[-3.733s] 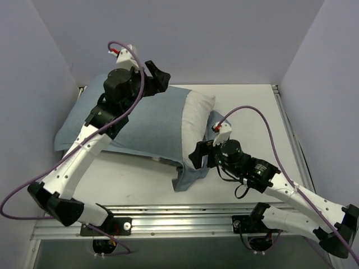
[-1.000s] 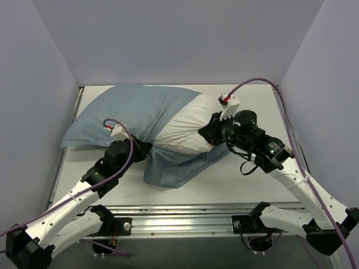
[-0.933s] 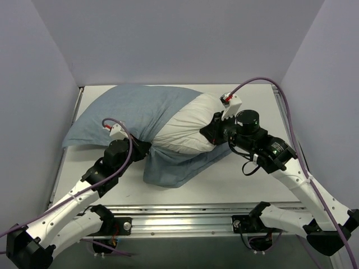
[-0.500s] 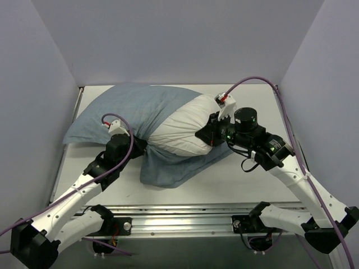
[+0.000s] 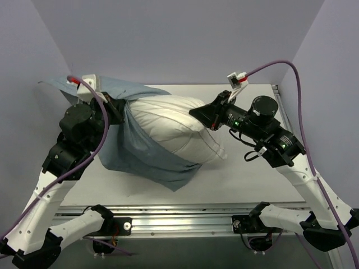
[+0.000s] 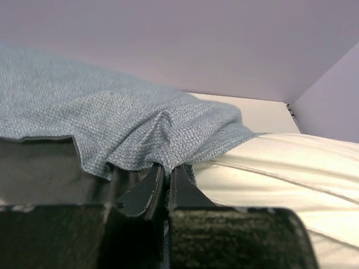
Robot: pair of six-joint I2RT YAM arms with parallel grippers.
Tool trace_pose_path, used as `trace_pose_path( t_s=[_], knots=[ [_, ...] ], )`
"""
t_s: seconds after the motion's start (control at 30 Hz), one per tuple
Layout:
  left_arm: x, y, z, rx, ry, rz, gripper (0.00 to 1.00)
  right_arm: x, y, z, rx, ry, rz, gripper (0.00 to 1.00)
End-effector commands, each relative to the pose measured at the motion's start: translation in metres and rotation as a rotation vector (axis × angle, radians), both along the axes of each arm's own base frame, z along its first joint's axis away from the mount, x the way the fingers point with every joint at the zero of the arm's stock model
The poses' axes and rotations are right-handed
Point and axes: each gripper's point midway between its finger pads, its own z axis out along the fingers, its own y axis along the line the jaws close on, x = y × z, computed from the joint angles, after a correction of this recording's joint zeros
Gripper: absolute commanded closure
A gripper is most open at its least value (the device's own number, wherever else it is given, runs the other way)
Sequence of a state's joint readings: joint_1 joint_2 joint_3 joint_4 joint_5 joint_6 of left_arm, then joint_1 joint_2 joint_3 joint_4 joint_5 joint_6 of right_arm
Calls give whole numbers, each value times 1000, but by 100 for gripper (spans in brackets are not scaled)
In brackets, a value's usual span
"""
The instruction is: Remove the pillowcase from the pillow
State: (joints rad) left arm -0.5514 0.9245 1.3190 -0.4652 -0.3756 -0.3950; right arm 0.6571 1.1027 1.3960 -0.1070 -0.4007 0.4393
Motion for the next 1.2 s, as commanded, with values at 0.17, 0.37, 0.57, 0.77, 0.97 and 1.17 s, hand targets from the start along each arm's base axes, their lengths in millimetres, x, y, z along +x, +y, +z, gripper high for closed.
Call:
trace_pose_path(
  t_s=[0.17, 0.37, 0.57, 0.77, 0.97, 1.17],
  knots=[
    [75, -41, 88, 189, -140, -89, 98, 25, -87, 34, 220, 1, -501, 100],
    [135, -141, -28, 211, 158, -379, 87, 48, -130, -102, 69, 295, -840, 100],
    [122, -178, -75, 120, 247, -461, 22, 61, -170, -186, -84, 385, -1019, 100],
    [83, -153, -44, 58, 142, -432, 6, 98, -178, -247, -205, 529, -956, 92],
    [30, -145, -70, 148, 208, -484, 6, 129, -195, -260, -219, 572, -945, 78],
    [-10, -148, -116, 147, 247, -525, 6, 141, -209, -235, -218, 505, -970, 29]
  ],
)
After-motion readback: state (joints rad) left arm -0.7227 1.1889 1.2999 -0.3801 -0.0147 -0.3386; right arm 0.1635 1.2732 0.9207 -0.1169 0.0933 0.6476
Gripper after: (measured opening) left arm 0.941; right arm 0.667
